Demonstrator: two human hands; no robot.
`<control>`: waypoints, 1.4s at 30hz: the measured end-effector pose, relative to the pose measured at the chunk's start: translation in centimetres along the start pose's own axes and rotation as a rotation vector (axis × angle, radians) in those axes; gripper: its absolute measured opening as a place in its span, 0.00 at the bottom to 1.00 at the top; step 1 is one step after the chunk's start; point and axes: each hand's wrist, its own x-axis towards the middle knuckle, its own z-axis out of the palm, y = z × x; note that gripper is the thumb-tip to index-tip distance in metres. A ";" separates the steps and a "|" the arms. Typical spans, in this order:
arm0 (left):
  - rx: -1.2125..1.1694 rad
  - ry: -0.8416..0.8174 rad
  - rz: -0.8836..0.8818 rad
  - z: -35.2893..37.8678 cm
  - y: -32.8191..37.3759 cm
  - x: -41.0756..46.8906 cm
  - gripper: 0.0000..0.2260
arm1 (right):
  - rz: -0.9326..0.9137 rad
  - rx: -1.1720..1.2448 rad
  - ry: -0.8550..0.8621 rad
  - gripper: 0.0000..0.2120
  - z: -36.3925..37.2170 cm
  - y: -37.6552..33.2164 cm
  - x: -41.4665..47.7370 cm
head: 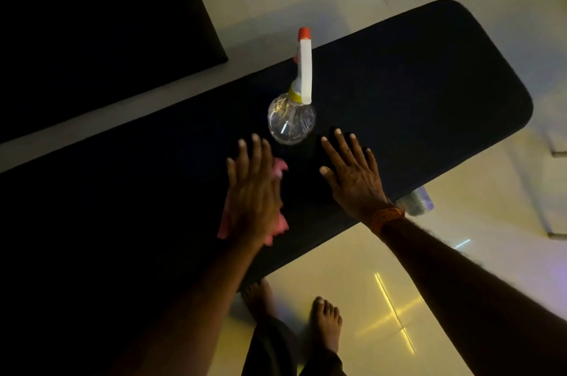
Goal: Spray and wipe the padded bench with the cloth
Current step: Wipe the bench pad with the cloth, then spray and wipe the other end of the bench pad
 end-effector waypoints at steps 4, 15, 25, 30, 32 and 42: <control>0.037 -0.023 0.158 0.5 -0.1 -2.8 0.30 | -0.017 -0.003 -0.030 0.31 -0.6 0.4 -0.1; -0.110 -0.073 -0.217 0.2 3.4 1.9 0.32 | -0.078 0.236 0.036 0.39 -2.8 -0.4 0.9; -0.041 -0.264 -0.251 -3.9 4.3 3.5 0.45 | -0.167 0.901 0.039 0.34 -11.4 -7.5 8.6; 0.038 -0.344 -0.244 -4.8 6.8 5.1 0.47 | 0.019 1.192 0.126 0.21 -13.8 -3.5 9.6; 0.046 -0.356 -0.204 -5.1 8.3 6.2 0.46 | 0.080 1.246 0.172 0.19 -14.8 -0.4 9.4; -0.029 -0.356 0.054 -4.1 19.1 14.3 0.46 | 0.332 1.495 0.161 0.27 -17.9 15.6 6.1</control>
